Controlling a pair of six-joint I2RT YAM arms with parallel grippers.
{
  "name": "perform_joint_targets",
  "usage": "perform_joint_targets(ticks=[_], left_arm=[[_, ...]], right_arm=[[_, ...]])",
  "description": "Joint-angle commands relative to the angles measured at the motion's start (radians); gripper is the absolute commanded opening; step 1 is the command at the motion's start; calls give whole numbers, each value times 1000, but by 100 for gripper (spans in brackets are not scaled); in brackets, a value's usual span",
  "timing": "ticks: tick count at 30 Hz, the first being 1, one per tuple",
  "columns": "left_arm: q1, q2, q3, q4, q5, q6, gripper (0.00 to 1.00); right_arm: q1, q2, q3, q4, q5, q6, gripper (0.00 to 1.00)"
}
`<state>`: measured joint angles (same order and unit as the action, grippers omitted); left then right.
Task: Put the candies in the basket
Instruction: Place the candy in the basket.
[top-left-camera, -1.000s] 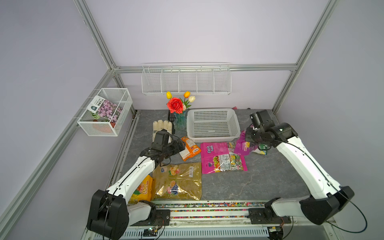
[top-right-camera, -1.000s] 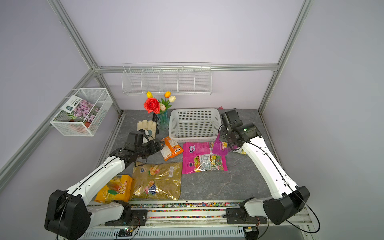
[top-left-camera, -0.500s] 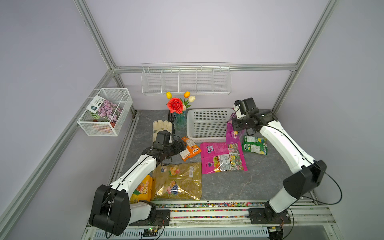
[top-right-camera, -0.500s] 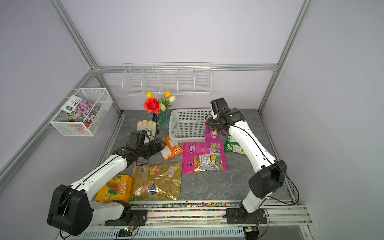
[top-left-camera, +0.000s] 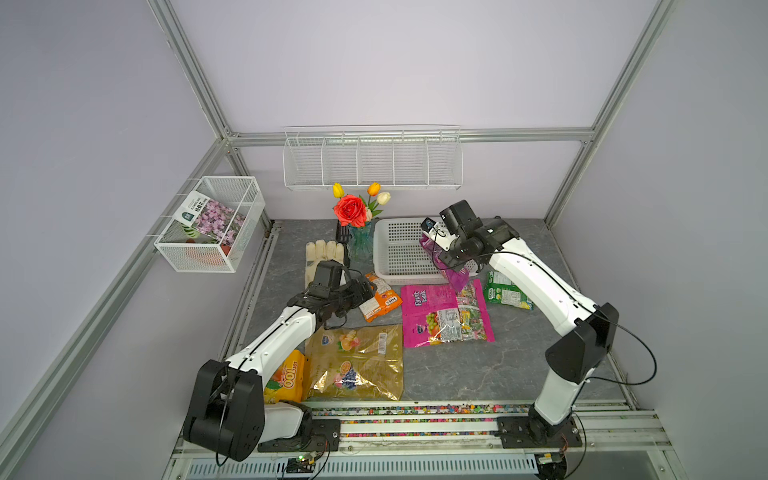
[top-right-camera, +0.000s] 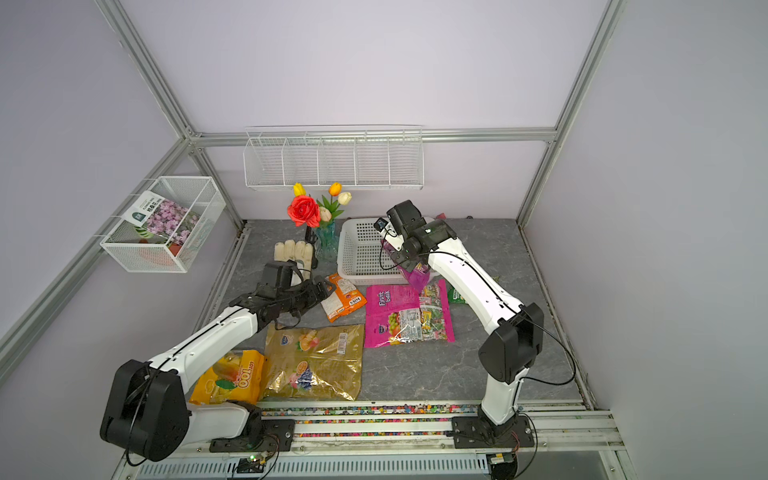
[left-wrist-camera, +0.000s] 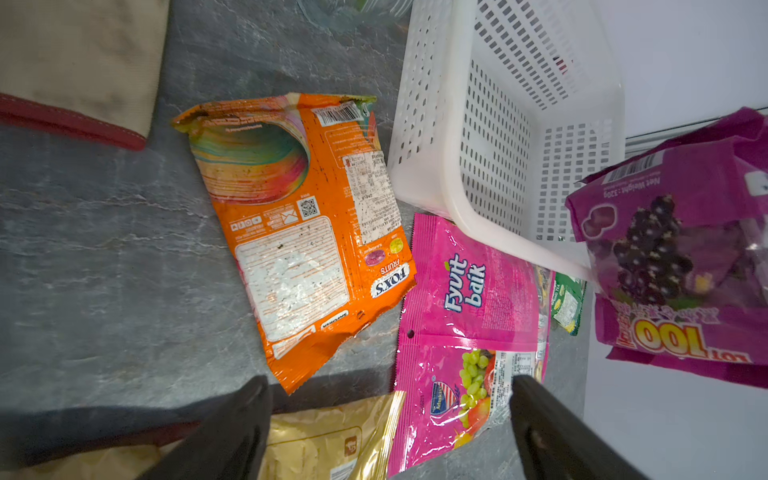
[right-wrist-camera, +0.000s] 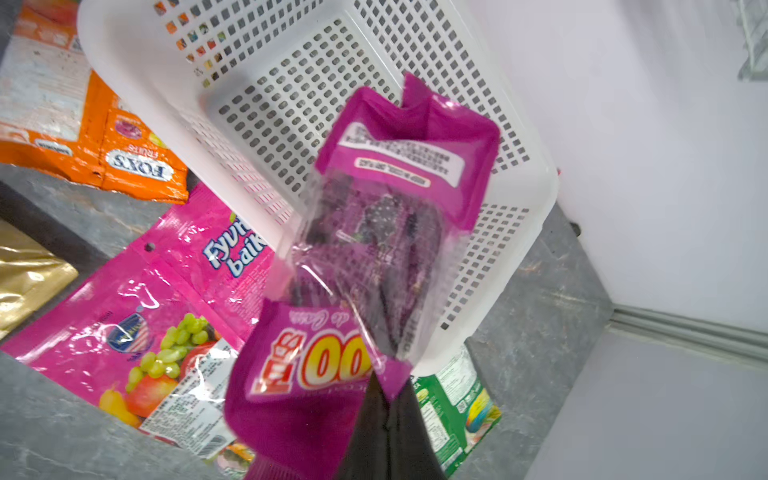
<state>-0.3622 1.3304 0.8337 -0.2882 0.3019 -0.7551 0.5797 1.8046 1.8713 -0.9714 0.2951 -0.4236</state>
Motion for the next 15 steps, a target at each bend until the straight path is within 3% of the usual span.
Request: perform_joint_targets(ticks=[1, 4, 6, 15], left_arm=[[-3, 15, 36, 7, 24, 2, 92], [-3, 18, 36, 5, 28, 0, 92], [-4, 18, 33, 6, 27, 1, 92], [-4, 29, 22, 22, 39, -1, 92]], right_arm=[[12, 26, 23, 130, 160, -196, 0], [32, 48, 5, 186, 215, -324, 0], [42, 27, -51, 266, 176, -417, 0], [52, 23, -325, 1023, 209, -775, 0]])
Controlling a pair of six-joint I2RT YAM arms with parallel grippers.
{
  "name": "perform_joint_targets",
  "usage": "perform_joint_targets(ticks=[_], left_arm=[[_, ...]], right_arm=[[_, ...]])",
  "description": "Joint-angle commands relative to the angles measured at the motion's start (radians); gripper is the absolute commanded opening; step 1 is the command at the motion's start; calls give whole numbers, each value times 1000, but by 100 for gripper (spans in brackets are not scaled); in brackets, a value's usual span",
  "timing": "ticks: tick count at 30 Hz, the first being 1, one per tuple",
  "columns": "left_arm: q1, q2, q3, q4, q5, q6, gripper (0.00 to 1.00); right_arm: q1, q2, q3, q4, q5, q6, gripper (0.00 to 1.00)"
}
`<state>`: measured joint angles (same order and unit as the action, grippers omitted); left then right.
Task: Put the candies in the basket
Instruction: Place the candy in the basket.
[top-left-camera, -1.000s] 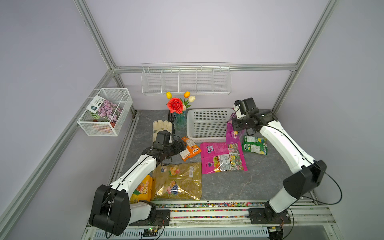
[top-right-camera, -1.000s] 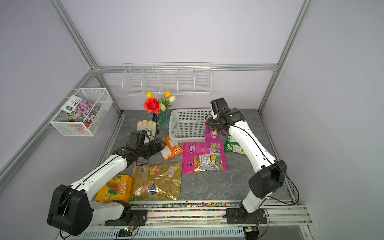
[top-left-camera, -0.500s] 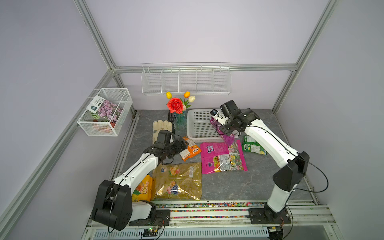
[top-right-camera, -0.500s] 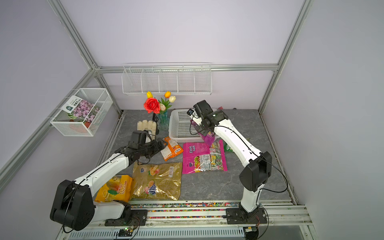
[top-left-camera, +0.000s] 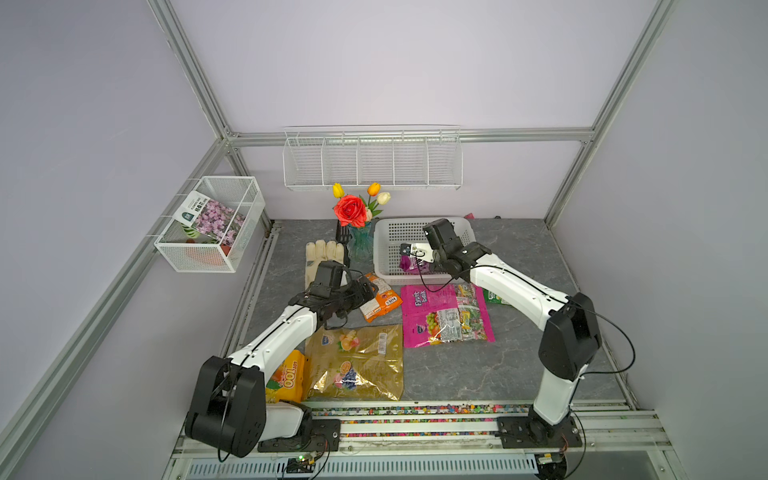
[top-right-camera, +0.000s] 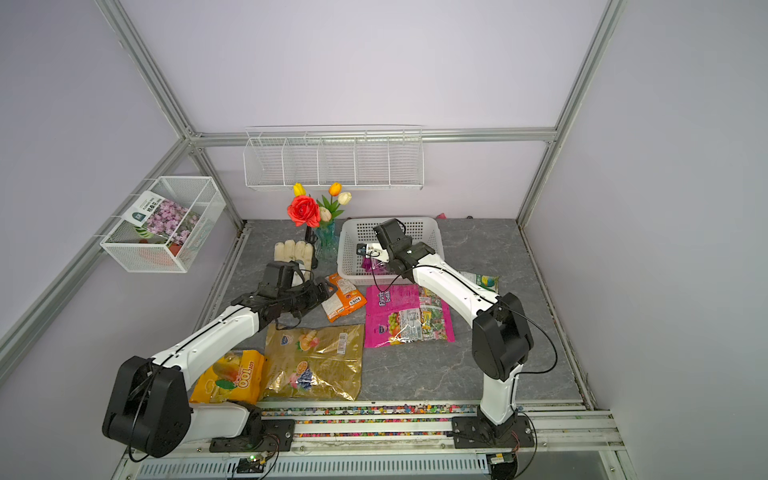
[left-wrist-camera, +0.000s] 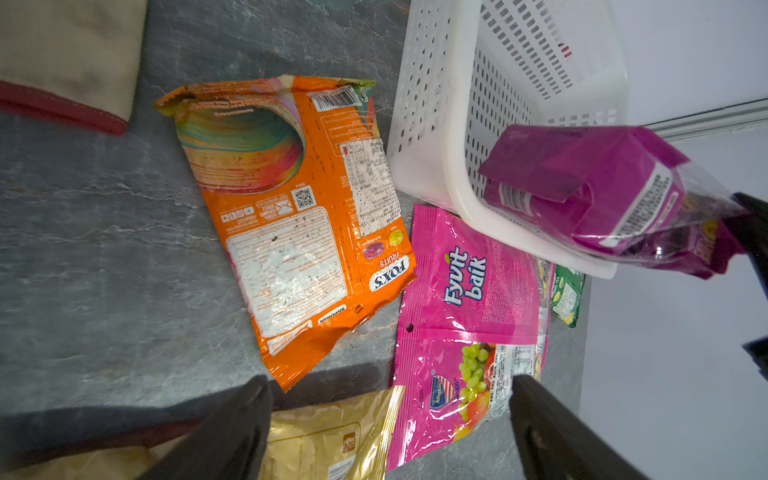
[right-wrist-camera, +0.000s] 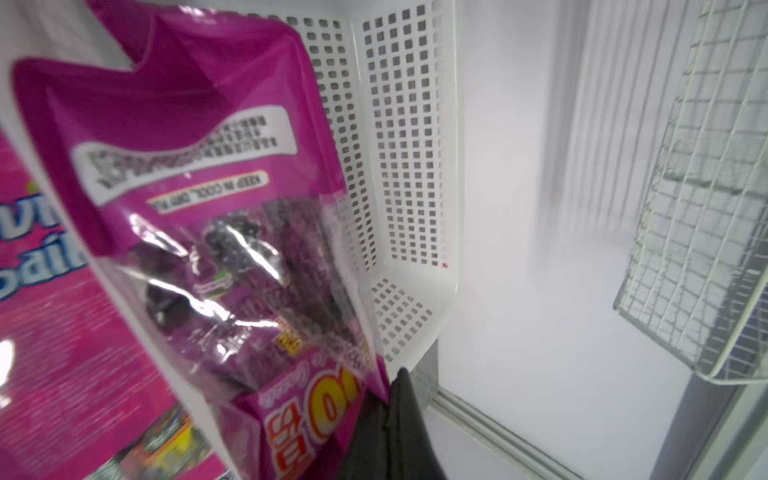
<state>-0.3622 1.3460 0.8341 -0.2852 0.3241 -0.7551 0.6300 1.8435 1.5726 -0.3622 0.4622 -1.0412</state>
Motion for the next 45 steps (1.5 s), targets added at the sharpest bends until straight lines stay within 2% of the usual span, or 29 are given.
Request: perform_joint_targets(ticks=[1, 6, 12, 18, 19, 22, 24, 25, 26, 30, 33, 37, 43, 45], left_arm=[[-3, 15, 20, 20, 17, -1, 92], [-3, 15, 14, 18, 11, 2, 92], [-3, 32, 13, 29, 10, 6, 92], [-3, 35, -1, 32, 10, -1, 92], [-3, 30, -4, 31, 6, -1, 92], [-4, 23, -7, 29, -4, 0, 92], [-4, 25, -4, 30, -3, 2, 92], [-3, 28, -2, 30, -1, 2, 92], [-3, 32, 0, 31, 1, 0, 92], [-3, 48, 9, 46, 11, -1, 92], [-3, 62, 25, 47, 8, 0, 92], [-5, 87, 63, 45, -5, -6, 92], [-4, 140, 122, 51, -25, -29, 93], [-7, 163, 143, 50, -30, -35, 93]], right_arm=[[1, -4, -41, 483, 43, -181, 0], [0, 51, -94, 753, -12, -261, 0], [0, 202, -153, 1146, -61, -264, 0], [-8, 344, -186, 1354, -64, -277, 0], [-7, 348, -205, 1372, -64, -272, 3], [-11, 323, -263, 1366, -55, -238, 23], [-14, 288, -303, 1362, -53, -206, 43], [-18, 265, -318, 1344, -51, -183, 50], [-22, 245, -327, 1313, -47, -158, 52], [-39, 122, -332, 1049, -41, 24, 53], [-55, 16, -264, 685, -107, 279, 53], [-90, -20, -70, 163, -283, 733, 50], [-122, -3, 59, -198, -329, 1221, 51], [-168, 22, 92, -282, -415, 1382, 47]])
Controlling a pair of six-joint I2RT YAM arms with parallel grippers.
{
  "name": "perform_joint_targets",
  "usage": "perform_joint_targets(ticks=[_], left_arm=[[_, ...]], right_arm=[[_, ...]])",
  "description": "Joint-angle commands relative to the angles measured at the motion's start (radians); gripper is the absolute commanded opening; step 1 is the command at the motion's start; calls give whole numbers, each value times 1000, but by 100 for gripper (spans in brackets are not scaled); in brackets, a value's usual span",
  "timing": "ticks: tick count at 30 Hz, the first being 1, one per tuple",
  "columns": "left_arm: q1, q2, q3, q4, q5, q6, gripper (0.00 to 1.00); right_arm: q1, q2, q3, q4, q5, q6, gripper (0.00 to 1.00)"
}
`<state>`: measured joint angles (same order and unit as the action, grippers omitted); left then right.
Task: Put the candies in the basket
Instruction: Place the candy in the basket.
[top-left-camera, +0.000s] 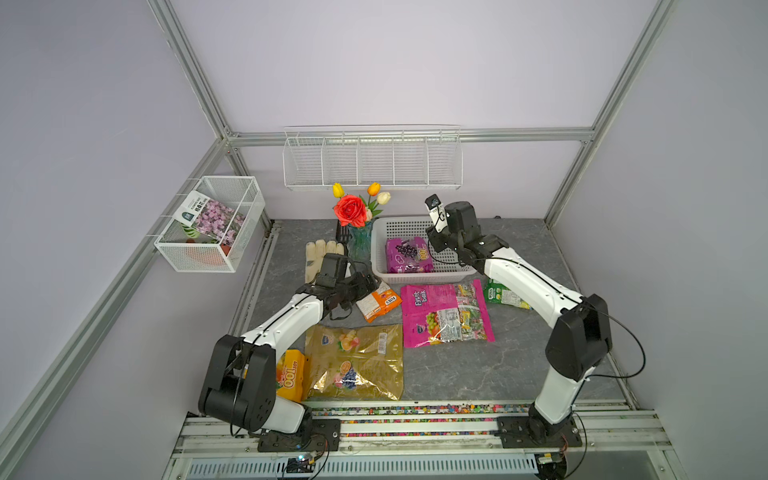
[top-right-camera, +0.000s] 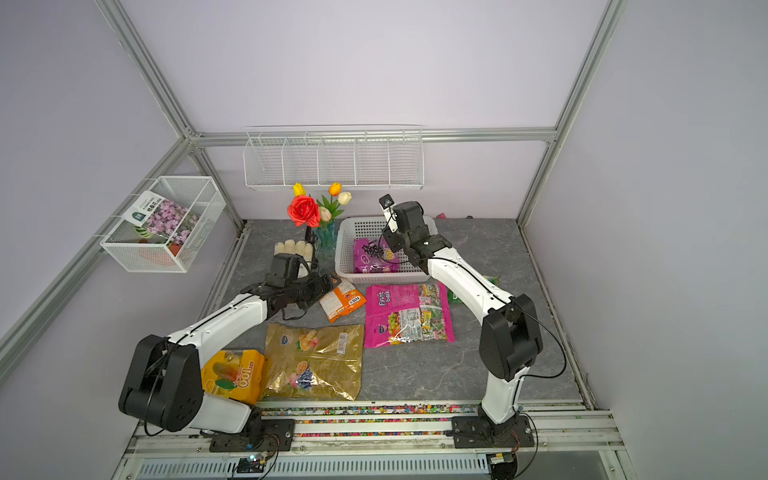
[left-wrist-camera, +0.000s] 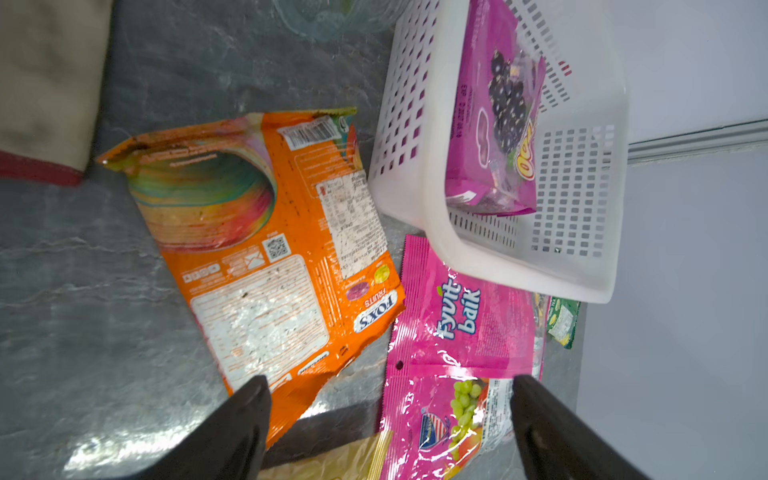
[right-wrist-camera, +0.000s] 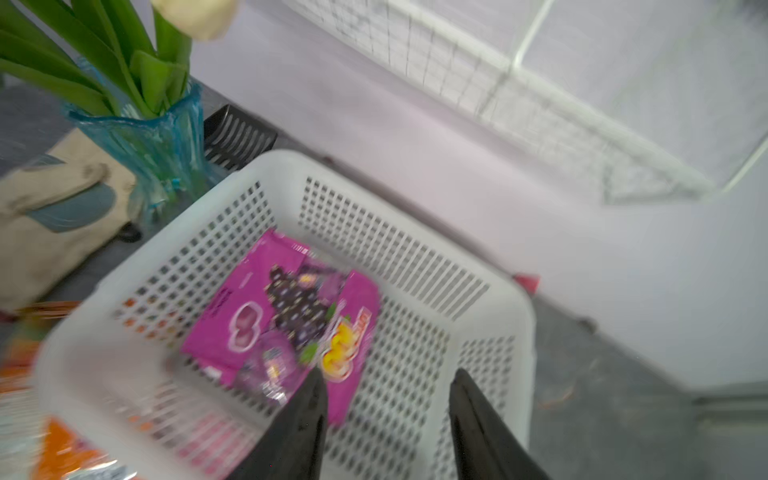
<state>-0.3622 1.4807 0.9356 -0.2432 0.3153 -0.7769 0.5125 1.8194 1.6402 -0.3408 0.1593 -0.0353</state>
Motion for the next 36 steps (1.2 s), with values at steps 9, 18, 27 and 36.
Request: perform_joint_targets(ticks=[9, 18, 27, 36], left_arm=[[-30, 123, 96, 31, -125, -107, 91], [-43, 197, 211, -23, -222, -136, 89], [-52, 269, 267, -29, -223, -121, 80], [-73, 331, 336, -79, -256, -79, 72]], right_arm=[[-97, 100, -40, -251, -243, 91, 50], [-96, 214, 105, -414, -136, -299, 73], [-88, 273, 104, -313, -213, -568, 71], [-86, 404, 227, -366, -252, -763, 72]])
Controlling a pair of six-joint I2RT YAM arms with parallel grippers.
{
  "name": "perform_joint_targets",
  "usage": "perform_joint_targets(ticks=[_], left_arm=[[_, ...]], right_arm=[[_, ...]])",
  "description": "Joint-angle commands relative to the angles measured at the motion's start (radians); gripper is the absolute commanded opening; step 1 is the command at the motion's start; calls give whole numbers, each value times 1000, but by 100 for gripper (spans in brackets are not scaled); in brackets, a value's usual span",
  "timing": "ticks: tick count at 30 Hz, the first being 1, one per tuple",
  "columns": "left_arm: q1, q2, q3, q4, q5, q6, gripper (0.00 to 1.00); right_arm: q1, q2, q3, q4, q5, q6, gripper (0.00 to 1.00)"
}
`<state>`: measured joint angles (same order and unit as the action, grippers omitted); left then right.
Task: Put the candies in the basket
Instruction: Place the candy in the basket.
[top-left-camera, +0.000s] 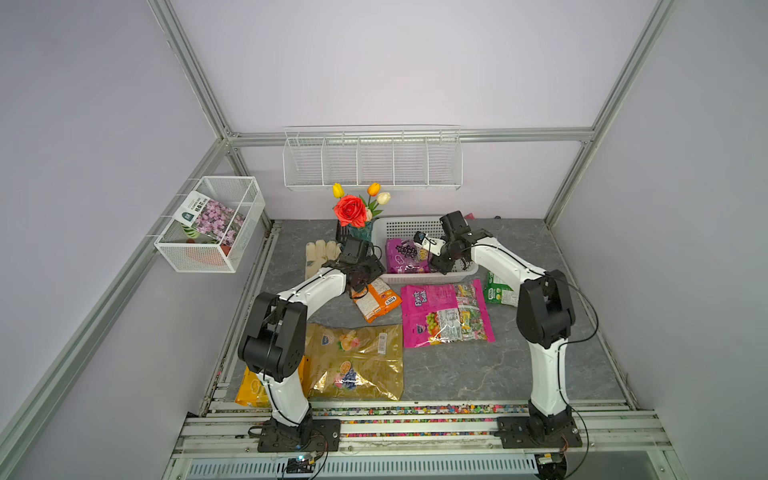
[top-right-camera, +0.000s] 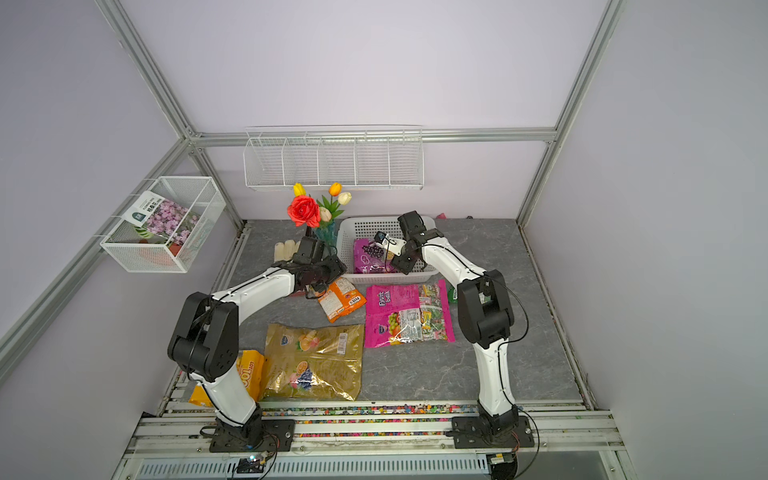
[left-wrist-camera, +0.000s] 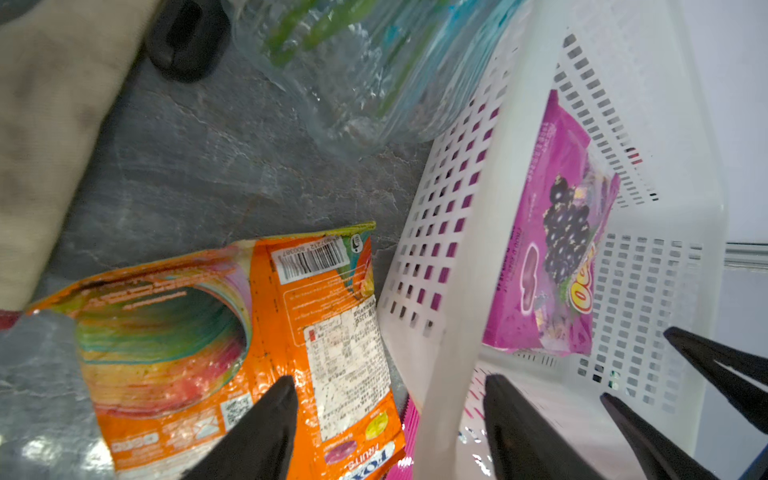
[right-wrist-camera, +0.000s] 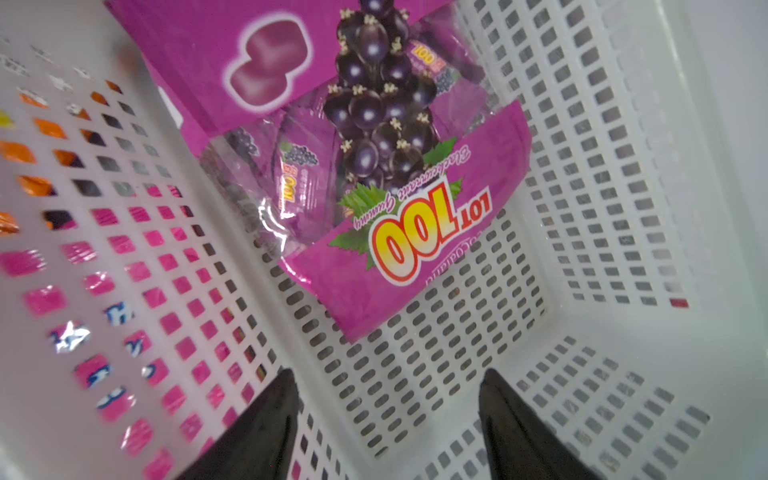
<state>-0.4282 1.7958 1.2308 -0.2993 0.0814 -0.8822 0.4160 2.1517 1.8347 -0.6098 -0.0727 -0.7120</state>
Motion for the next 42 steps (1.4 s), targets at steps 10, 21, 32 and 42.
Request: perform_joint_targets(ticks=[10, 21, 32, 42], left_arm=[[-36, 53, 72, -56, -34, 69, 61], [-61, 64, 70, -66, -74, 88, 54], [-64, 66, 75, -67, -84, 126, 45], [-79, 73, 87, -72, -83, 155, 41]], right_arm=[[11, 176, 143, -175, -37, -63, 75], [32, 145, 40, 100, -48, 55, 71], [90, 178, 18, 246, -35, 182, 74], [86, 165, -31, 402, 64, 429, 74]])
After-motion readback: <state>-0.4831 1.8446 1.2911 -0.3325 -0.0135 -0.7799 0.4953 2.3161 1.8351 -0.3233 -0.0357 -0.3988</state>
